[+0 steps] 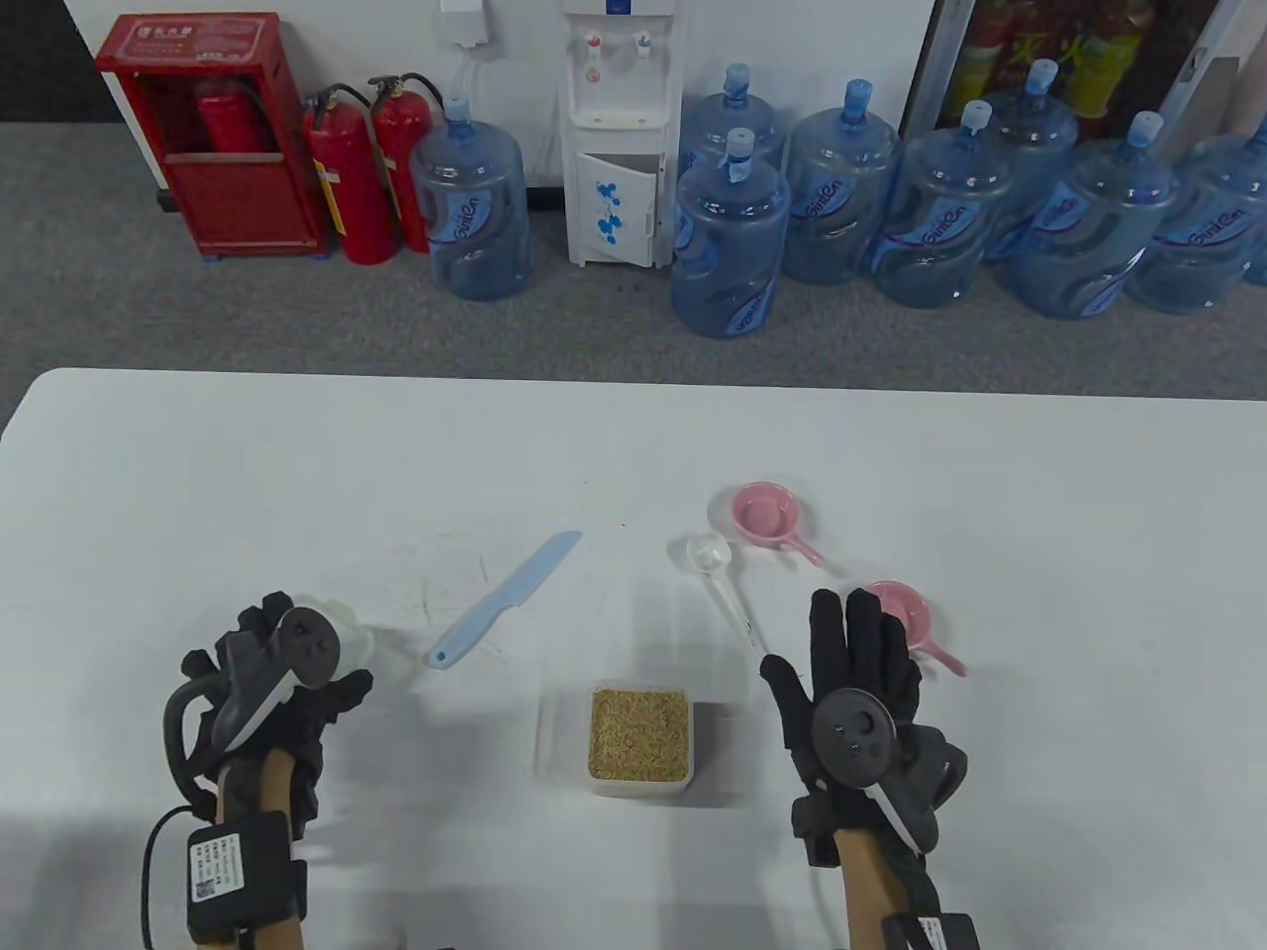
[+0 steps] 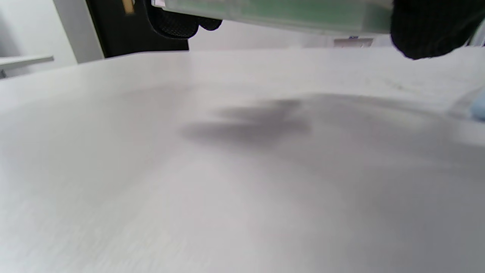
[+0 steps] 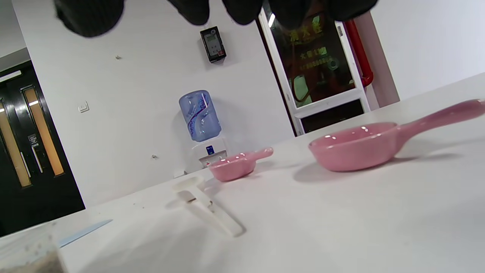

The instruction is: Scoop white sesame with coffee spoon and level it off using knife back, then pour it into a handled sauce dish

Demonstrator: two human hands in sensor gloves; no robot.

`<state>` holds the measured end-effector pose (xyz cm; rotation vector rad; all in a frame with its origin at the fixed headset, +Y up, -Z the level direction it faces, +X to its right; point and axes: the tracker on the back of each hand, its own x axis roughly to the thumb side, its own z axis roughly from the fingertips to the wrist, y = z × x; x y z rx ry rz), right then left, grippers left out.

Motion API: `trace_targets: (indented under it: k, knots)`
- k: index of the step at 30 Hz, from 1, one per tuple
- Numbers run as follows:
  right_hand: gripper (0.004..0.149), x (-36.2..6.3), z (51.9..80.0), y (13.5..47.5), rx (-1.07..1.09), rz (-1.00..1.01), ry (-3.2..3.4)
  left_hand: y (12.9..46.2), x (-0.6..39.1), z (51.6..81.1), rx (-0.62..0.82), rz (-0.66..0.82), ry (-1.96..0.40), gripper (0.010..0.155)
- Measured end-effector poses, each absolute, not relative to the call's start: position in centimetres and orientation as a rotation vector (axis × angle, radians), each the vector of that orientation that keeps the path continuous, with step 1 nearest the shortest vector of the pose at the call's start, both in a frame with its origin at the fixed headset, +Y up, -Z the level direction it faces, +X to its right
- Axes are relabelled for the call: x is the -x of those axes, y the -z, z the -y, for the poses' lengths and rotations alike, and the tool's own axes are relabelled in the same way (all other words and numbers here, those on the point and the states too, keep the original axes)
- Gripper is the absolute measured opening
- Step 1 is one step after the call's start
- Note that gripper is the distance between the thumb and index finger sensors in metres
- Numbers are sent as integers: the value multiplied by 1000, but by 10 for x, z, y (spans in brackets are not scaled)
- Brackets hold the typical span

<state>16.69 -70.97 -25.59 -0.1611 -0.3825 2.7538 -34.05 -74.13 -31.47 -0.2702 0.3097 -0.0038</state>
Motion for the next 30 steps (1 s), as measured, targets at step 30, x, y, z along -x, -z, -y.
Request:
trace_targets:
  k: [30]
  knots:
    - [80,-168,710,257,156,385,-2721,315,354,777,501,-380,-2,107]
